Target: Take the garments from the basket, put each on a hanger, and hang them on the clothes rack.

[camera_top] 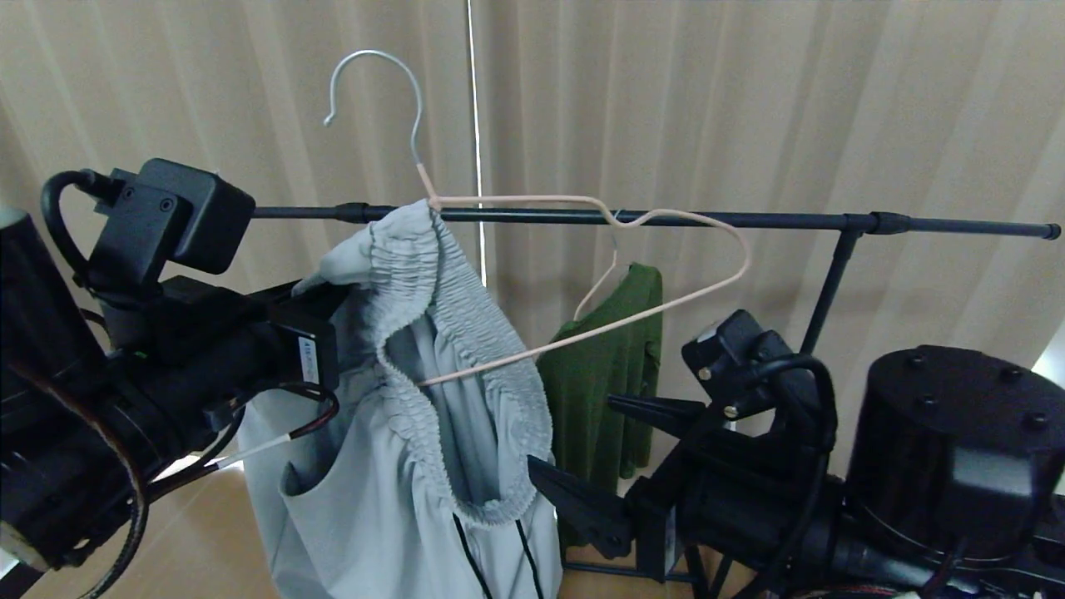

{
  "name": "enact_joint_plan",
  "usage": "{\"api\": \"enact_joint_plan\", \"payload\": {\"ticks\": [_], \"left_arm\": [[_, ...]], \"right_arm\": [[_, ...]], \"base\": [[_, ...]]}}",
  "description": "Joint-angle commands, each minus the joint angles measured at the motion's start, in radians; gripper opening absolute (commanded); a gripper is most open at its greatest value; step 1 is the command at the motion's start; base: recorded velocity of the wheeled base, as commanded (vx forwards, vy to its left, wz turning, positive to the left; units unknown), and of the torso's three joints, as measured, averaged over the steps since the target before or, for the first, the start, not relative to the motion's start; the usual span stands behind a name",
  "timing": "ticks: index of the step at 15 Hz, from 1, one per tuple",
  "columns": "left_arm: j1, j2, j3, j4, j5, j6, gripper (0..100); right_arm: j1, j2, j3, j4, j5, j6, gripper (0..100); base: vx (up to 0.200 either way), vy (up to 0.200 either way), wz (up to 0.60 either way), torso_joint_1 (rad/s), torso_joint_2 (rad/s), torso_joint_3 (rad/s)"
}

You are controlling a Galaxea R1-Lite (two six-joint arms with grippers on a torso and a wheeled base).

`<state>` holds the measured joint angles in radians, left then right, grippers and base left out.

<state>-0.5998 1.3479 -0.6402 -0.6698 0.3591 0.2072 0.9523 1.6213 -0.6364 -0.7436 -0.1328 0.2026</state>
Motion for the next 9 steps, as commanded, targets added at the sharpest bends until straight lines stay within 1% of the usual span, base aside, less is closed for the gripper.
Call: {"api": "enact_joint_plan", "payload": {"ticks": [1,5,6,9], "left_arm": [[-0.037,-0.003,-0.019,-0.001,0.000,0.000,0],[-0.040,-0.012,-0.024,-0.001,-0.002,0.001,0],[-0.040,-0.018,-0.026,-0.001,-0.003,0.001,0],[-0.040,-0.018,-0.027,-0.001,-0.003,0.006,0]], "right_arm": [[0.003,0.103,-0.049,0.000,-0.053,0.000,100],[-0.001,0.129,-0.055,0.000,-0.076,0.000,100],[-0.003,0.132,-0.055,0.000,-0.100,0.000,100],[-0.003,0.124,-0.051,0.000,-0.130,0.000,100]], "base": [[0.000,0.000,0.00,0.000,0.00,0.000],[0.000,0.000,0.00,0.000,0.00,0.000],[0.000,0.000,0.00,0.000,0.00,0.000],[0.000,0.000,0.00,0.000,0.00,0.000]]}}
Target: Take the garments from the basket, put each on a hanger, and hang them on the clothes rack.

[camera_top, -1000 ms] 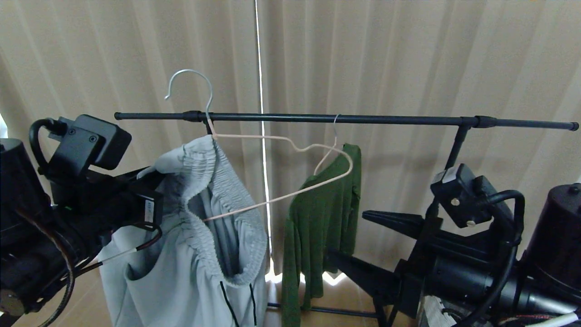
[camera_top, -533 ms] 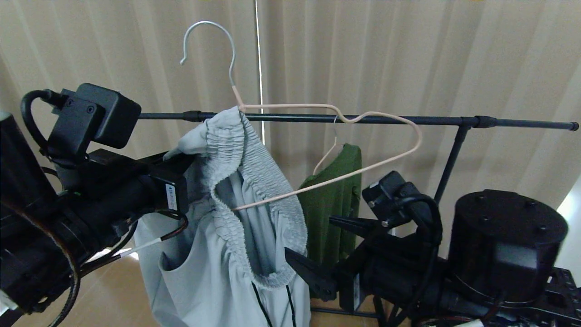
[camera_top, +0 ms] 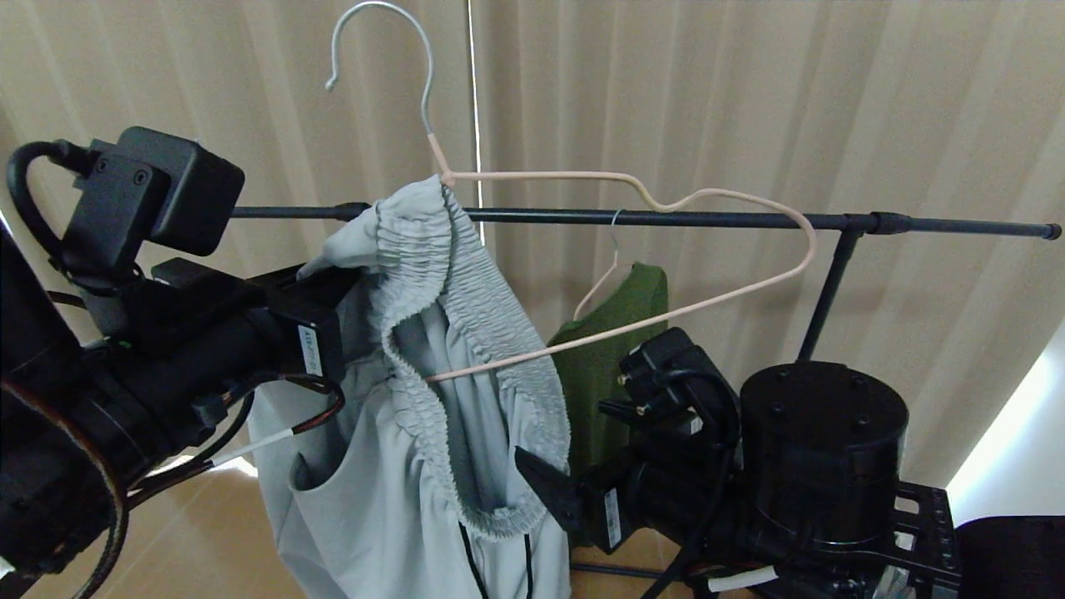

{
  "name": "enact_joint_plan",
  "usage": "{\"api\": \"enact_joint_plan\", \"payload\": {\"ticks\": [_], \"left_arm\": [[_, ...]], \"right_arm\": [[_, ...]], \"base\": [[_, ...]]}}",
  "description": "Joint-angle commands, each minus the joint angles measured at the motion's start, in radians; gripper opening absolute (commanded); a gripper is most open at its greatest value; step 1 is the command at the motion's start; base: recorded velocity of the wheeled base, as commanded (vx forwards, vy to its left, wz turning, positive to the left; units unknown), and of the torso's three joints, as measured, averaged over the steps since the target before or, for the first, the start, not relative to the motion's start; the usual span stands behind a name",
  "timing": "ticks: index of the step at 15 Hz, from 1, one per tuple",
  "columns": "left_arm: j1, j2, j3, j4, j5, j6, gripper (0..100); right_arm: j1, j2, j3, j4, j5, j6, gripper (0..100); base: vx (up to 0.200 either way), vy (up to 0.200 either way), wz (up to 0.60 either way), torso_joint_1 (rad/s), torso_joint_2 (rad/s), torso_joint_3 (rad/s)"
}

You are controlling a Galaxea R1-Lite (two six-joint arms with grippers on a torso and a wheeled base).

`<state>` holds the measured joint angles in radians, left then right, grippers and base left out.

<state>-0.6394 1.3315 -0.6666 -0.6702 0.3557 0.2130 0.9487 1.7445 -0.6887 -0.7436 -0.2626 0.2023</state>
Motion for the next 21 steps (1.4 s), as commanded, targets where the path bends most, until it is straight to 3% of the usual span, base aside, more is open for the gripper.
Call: {"api": "enact_joint_plan", "payload": {"ticks": [1,7,8,13,17,21], "left_arm": [[0.001,0.000,-0.002,0.000,0.000,0.000,0],[0.007,0.002,-0.024,0.001,0.002,0.005,0],[0.007,0.002,-0.025,0.001,0.002,0.005,0],[0.010,0.002,-0.019,0.001,0.002,0.039,0],[0.069,-0.028,0.013,0.000,-0.003,0.171,0],[0.070,-0.037,0.079,0.000,-0.004,0.259,0]], "right_arm": [[-0.002,0.001,0.003,0.000,-0.001,0.000,100],[-0.024,-0.005,0.058,-0.063,-0.017,-0.003,100],[-0.033,-0.008,0.064,-0.066,-0.017,-0.004,0],[-0.102,-0.065,0.064,-0.059,-0.017,-0.008,0],[-0.225,-0.123,0.063,-0.053,-0.017,-0.014,0],[-0.315,-0.146,0.061,-0.053,-0.009,-0.034,0]], "base": [[0.000,0.000,0.00,0.000,0.00,0.000],[0.000,0.000,0.00,0.000,0.00,0.000],[0.000,0.000,0.00,0.000,0.00,0.000],[0.000,0.000,0.00,0.000,0.00,0.000],[0.000,0.000,0.00,0.000,0.00,0.000],[0.000,0.000,0.00,0.000,0.00,0.000]]}}
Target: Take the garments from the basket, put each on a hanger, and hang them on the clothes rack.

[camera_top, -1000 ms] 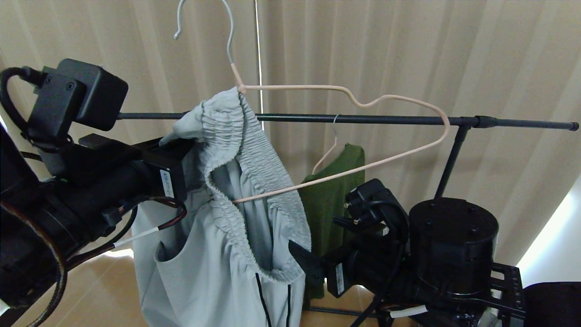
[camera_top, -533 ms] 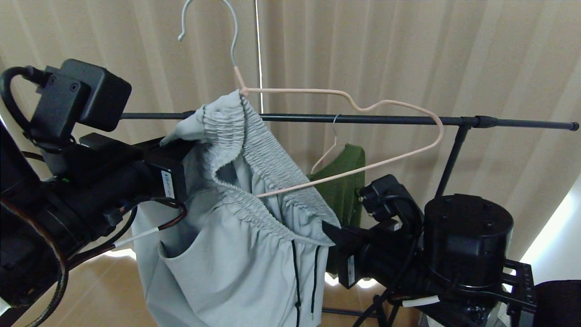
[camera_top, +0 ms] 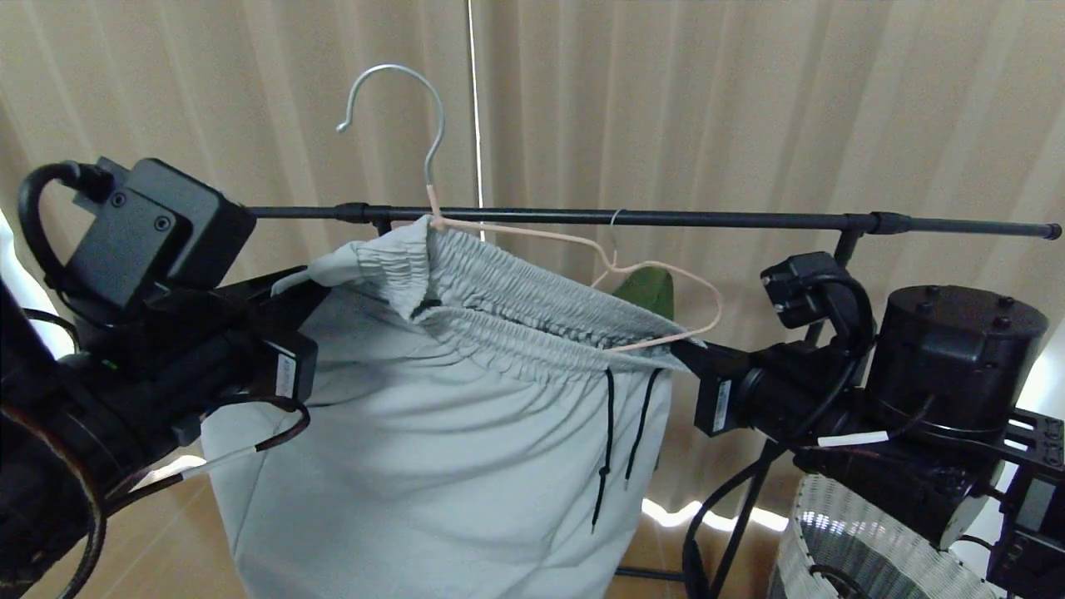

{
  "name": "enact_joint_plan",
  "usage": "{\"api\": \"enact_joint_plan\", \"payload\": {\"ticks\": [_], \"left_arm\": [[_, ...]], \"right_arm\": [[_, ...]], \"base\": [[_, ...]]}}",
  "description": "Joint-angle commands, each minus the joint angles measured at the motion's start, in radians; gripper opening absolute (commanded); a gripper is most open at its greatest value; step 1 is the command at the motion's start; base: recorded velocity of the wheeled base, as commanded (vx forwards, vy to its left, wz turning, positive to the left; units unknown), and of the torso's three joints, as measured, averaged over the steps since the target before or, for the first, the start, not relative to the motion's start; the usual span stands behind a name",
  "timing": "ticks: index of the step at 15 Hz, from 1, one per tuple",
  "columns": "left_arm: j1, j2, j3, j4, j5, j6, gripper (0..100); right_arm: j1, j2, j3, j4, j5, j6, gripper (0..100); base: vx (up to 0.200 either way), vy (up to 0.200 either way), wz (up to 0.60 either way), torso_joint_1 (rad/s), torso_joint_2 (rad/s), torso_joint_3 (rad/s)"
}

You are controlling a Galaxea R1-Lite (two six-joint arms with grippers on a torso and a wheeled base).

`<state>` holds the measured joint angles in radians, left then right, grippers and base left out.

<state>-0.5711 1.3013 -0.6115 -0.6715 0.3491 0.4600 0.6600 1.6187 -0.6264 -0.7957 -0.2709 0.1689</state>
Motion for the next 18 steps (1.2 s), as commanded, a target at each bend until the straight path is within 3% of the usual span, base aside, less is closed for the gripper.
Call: {"api": "enact_joint_plan", "payload": {"ticks": [1,6,11,13,16,18], "left_arm": [[0.002,-0.014,0.038,0.001,0.002,0.039,0],[0.066,-0.034,0.085,0.001,0.004,0.189,0],[0.082,-0.027,0.124,0.003,0.004,0.206,0],[0.083,0.004,0.122,0.001,0.016,0.213,0],[0.082,0.044,0.113,0.001,0.096,0.201,0],[0.079,0.061,0.105,0.001,0.125,0.147,0]], "right_arm": [[-0.036,-0.028,0.002,0.001,0.001,-0.003,0],[-0.051,-0.046,0.002,0.001,0.004,-0.006,0],[-0.051,-0.057,0.001,0.009,0.009,-0.008,0],[-0.002,-0.071,0.005,0.030,0.036,-0.006,0],[0.128,-0.094,0.056,0.029,0.068,-0.005,0],[0.210,-0.085,0.116,0.018,0.071,0.001,0]], "base": [[0.000,0.000,0.00,0.000,0.00,0.000],[0.000,0.000,0.00,0.000,0.00,0.000],[0.000,0.000,0.00,0.000,0.00,0.000],[0.000,0.000,0.00,0.000,0.00,0.000],[0.000,0.000,0.00,0.000,0.00,0.000],[0.000,0.000,0.00,0.000,0.00,0.000]]}}
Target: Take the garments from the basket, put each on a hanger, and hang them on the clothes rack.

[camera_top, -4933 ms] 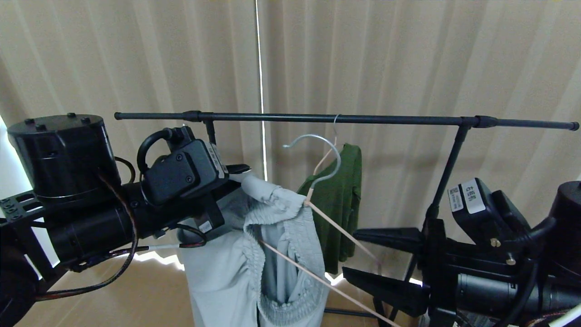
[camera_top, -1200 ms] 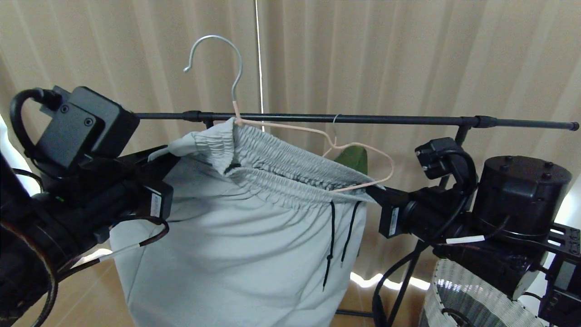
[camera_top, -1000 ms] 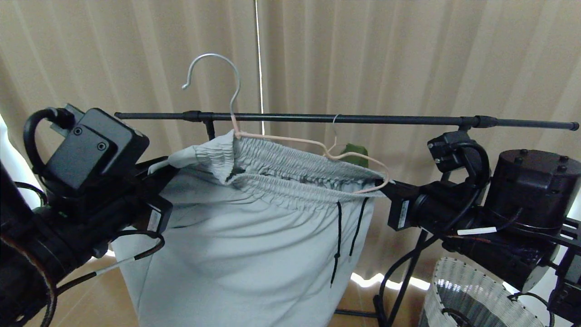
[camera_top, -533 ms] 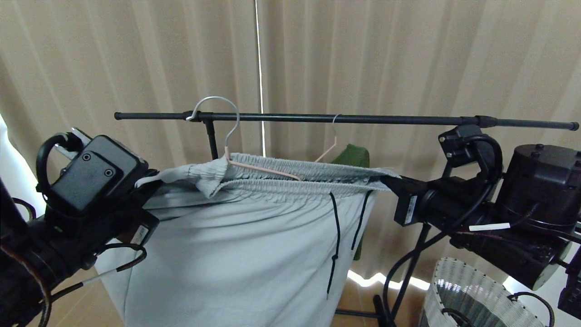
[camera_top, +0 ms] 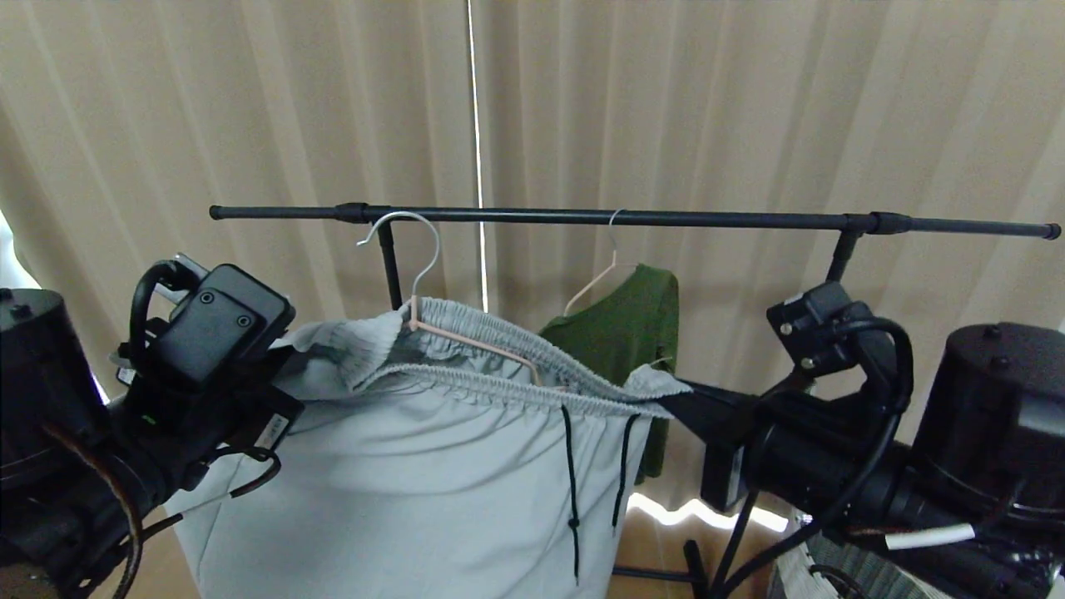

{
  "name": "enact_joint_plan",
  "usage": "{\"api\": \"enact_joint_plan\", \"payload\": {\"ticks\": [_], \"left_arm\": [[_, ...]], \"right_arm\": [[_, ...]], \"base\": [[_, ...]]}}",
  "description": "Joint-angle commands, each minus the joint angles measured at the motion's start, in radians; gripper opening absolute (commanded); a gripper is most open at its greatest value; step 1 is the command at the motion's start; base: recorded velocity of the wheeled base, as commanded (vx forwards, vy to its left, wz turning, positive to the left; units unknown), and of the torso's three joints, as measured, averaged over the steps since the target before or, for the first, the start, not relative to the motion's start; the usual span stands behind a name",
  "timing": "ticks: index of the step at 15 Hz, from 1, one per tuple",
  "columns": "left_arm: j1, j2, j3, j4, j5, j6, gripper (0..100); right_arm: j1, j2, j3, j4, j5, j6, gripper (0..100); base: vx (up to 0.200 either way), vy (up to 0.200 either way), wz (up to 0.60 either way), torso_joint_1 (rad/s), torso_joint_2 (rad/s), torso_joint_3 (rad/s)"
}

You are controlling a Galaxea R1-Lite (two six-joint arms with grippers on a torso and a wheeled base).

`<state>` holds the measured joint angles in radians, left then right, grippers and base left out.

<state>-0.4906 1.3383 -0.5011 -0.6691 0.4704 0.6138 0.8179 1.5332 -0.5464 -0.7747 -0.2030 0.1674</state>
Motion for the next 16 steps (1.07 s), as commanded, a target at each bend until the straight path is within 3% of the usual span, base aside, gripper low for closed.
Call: {"api": "enact_joint_plan", "payload": {"ticks": [1,4,5,10,16], "left_arm": [[-0.005,0.030,-0.013,-0.001,0.027,-0.029,0],[-0.020,0.048,-0.033,-0.001,0.042,-0.111,0],[-0.028,0.050,-0.034,-0.001,0.042,-0.137,0],[-0.085,0.042,-0.034,-0.003,0.040,-0.233,0],[-0.151,0.061,-0.047,-0.024,0.034,-0.330,0]], "right_arm": [[0.070,0.002,0.043,-0.003,0.004,0.003,0],[0.084,0.010,0.048,0.003,0.004,0.003,0],[0.084,0.018,0.048,-0.002,0.002,0.004,100],[0.081,0.005,0.091,-0.003,-0.007,-0.046,100],[-0.048,-0.041,0.100,-0.005,-0.006,-0.088,100]], "base": [[0.000,0.000,0.00,0.000,0.00,0.000],[0.000,0.000,0.00,0.000,0.00,0.000],[0.000,0.000,0.00,0.000,0.00,0.000],[0.000,0.000,0.00,0.000,0.00,0.000],[0.000,0.000,0.00,0.000,0.00,0.000]]}}
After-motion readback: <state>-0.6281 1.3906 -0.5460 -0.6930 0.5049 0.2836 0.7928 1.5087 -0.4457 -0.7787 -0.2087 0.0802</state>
